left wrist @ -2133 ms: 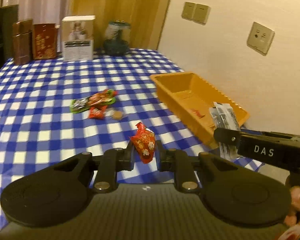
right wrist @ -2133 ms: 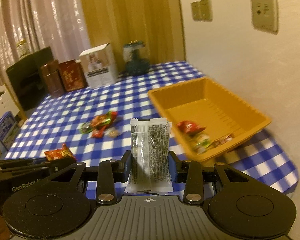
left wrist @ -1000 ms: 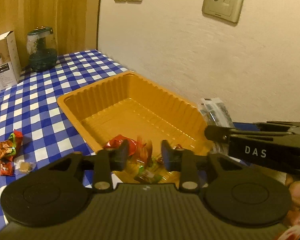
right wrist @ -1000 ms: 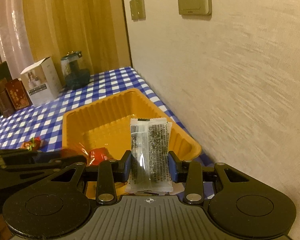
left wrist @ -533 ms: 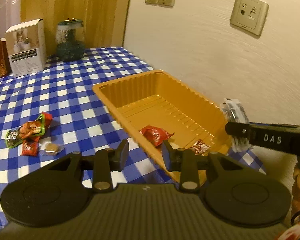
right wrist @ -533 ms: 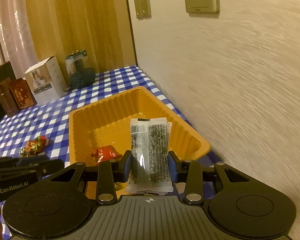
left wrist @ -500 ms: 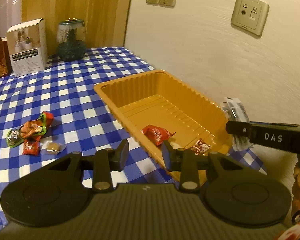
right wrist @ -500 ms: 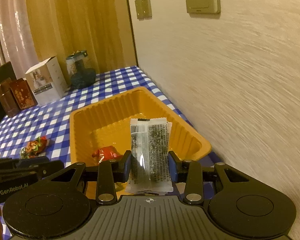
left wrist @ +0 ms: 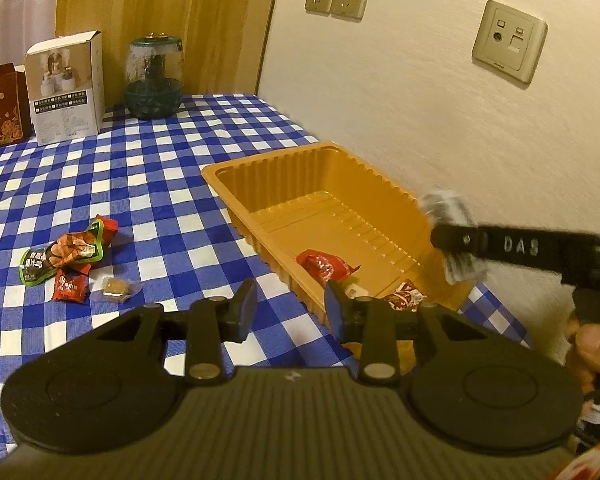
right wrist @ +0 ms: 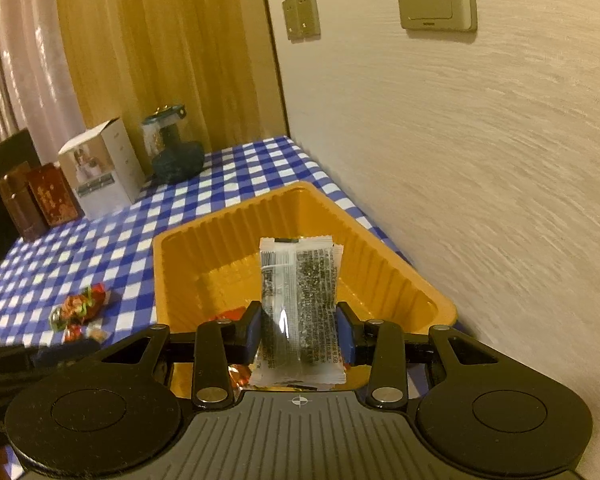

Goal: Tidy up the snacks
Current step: 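Carry both snacks over the orange tray and open both tools to drop them, then withdraw both tools from the tray back toward the remaining snacks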

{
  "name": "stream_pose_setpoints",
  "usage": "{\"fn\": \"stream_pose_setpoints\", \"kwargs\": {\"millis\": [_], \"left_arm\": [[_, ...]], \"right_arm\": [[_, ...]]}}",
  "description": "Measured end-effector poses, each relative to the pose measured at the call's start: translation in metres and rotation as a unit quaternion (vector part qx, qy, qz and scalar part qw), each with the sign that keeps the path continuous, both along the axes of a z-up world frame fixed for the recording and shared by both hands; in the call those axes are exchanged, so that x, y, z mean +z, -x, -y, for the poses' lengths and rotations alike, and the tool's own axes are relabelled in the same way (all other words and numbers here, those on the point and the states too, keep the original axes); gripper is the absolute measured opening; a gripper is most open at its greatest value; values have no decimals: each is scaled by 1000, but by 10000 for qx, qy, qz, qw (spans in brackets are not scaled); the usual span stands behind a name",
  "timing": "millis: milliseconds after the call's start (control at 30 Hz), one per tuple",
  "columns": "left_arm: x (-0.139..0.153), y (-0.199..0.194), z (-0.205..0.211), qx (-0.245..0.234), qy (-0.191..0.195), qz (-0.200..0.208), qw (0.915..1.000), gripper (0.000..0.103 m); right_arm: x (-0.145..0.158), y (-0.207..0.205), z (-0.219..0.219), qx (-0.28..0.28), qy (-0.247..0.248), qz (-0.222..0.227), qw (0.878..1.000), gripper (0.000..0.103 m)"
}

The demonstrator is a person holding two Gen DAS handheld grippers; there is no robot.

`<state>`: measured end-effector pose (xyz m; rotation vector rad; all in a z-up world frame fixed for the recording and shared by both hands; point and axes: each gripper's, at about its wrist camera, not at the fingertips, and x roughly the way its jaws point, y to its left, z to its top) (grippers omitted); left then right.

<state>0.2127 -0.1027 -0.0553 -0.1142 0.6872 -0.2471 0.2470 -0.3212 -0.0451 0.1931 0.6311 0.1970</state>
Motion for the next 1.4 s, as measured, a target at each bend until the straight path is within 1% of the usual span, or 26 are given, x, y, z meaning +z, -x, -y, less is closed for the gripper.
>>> {"fn": "stream_pose_setpoints", "kwargs": {"millis": [33, 67, 100, 133, 333, 500, 867, 1067, 1233, 1400], "left_arm": [[-1, 0, -1, 6, 9, -18, 10000, 33], [-2, 0, -1, 10, 14, -36, 10000, 33], [-3, 1, -3, 12, 10, -50, 10000, 33], [-3, 2, -4, 19, 5, -54, 10000, 33], [-3, 10, -12, 108, 16, -76, 9999, 33], [3, 22, -16, 166, 39, -54, 9998, 33], [24, 61, -34, 356, 153, 0, 9993, 38], [32, 83, -50, 465, 158, 0, 9988, 46], [36, 99, -67, 573, 167, -4, 9982, 58], [38, 114, -90, 738, 143, 3, 9972, 67]], "right_arm": [[-2, -2, 1, 48, -140, 19, 9999, 42], [-3, -3, 2, 47, -224, 5, 9997, 50], [-4, -3, 3, -4, -251, -6, 9997, 73], [-5, -1, 5, -58, -286, 20, 9996, 77], [-8, 13, 12, -174, -270, -183, 9993, 77], [-3, 31, 14, -283, -291, -233, 9989, 77], [18, 74, -15, -99, -148, -223, 9996, 77], [24, 92, -34, 7, -102, -223, 9997, 77], [27, 105, -52, 146, -90, -227, 9996, 77], [28, 113, -73, 321, -94, -247, 9991, 77]]}}
